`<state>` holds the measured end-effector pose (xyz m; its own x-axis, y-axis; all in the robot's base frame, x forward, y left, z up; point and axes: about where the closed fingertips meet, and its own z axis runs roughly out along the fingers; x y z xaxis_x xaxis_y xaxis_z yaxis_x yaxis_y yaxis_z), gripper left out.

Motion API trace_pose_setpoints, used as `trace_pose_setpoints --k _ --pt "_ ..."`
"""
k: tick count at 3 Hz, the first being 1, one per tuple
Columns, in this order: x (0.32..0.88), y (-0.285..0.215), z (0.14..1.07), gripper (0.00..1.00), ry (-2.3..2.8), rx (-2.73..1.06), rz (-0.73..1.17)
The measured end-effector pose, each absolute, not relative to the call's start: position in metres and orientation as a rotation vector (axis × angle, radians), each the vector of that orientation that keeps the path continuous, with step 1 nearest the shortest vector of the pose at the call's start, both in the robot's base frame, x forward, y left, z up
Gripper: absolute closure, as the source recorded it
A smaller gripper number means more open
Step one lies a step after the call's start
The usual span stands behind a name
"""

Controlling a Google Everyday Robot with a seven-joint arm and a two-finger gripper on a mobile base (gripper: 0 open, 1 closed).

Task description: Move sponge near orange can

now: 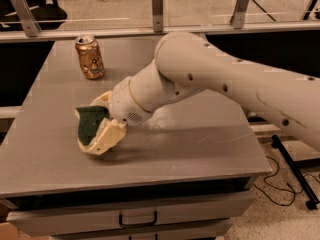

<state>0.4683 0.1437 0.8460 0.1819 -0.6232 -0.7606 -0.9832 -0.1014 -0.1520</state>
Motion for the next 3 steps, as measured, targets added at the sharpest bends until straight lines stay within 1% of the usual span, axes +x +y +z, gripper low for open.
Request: trace_pose_setpoints --k 1,2,3 --pt "0.4997 0.0921 0.8979 0.87 1.539 -1.69 0.541" --pt "0.5005 0.0921 0.9025 1.0 1.533 -1.688 0.534" --pt "0.5003 0.0924 0.9023 1.0 1.533 -1.688 0.535"
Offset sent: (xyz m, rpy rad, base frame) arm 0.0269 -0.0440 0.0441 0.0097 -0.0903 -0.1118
